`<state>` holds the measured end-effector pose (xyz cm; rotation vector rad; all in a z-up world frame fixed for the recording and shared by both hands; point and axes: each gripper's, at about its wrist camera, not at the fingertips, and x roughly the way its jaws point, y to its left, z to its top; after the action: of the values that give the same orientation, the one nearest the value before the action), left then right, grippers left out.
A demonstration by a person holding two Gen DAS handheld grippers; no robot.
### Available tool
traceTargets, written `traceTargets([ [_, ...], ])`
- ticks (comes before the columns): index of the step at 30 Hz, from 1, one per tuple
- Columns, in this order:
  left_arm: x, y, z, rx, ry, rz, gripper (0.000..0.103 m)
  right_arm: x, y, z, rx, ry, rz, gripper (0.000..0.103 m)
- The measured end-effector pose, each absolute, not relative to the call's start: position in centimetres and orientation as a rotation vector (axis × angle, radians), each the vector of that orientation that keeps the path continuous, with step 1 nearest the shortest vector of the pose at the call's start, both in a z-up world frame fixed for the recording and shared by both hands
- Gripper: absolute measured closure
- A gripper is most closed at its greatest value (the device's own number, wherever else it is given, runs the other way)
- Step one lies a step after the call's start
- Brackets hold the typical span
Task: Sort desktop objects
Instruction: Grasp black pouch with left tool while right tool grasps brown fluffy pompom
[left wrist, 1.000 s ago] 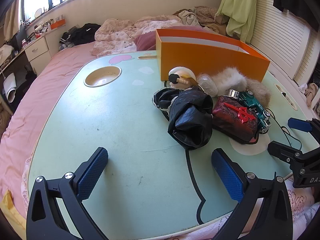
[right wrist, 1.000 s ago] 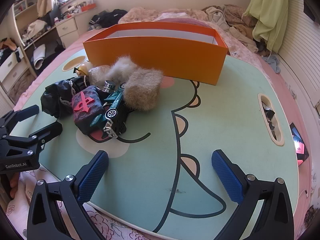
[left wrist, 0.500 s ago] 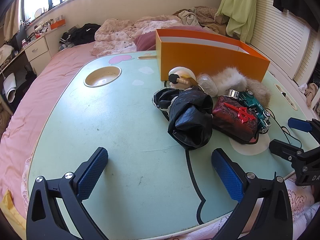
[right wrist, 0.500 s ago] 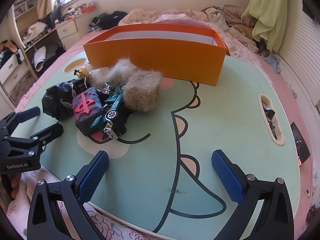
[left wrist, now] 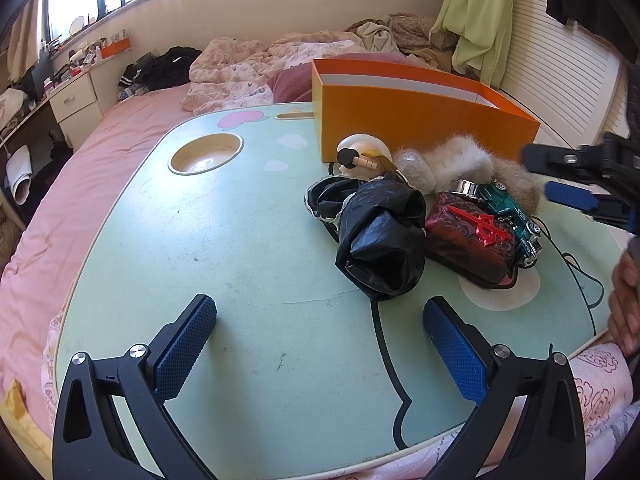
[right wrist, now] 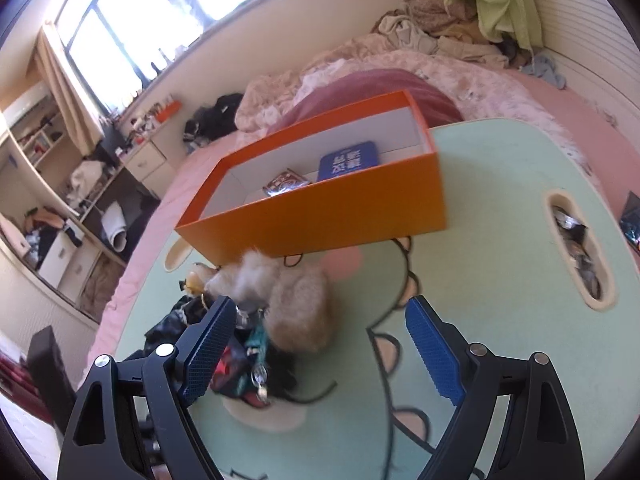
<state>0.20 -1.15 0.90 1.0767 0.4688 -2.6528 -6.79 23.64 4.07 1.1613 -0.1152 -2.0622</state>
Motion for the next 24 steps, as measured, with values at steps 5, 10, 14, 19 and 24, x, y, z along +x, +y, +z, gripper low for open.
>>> traceTargets([
  [5, 0.4, -1.2, 1.1, 1.072, 0.472, -2.654, 0.0, -7.5, 23.8, 2.5, 1.222, -0.194, -2.033, 0.06],
  [10, 0.5, -1.3, 1.4, 1.06, 0.483, -2.656, 0.0, -6.6, 27.8, 1.8, 1.163, -0.368, -2.027, 0.08],
  [14, 1.7, -2.2, 1.9, 0.977, 0.607, -2.697, 0.0, -6.4, 30.5, 2.2, 1.071, -0.511, -2.0, 0.08],
  [19, 1.4, -2.6, 3.8, 0.885, 0.627, -2.751, 0.007, -6.0, 30.6, 3.0, 1.009, -0.493, -2.005, 0.08],
  [24, -2.7, -2.5, 4.5, 0.95, 0.576, -2.757, 0.052, -6.0, 30.7, 3.1, 1.011, -0.489, -2.002, 0.08],
])
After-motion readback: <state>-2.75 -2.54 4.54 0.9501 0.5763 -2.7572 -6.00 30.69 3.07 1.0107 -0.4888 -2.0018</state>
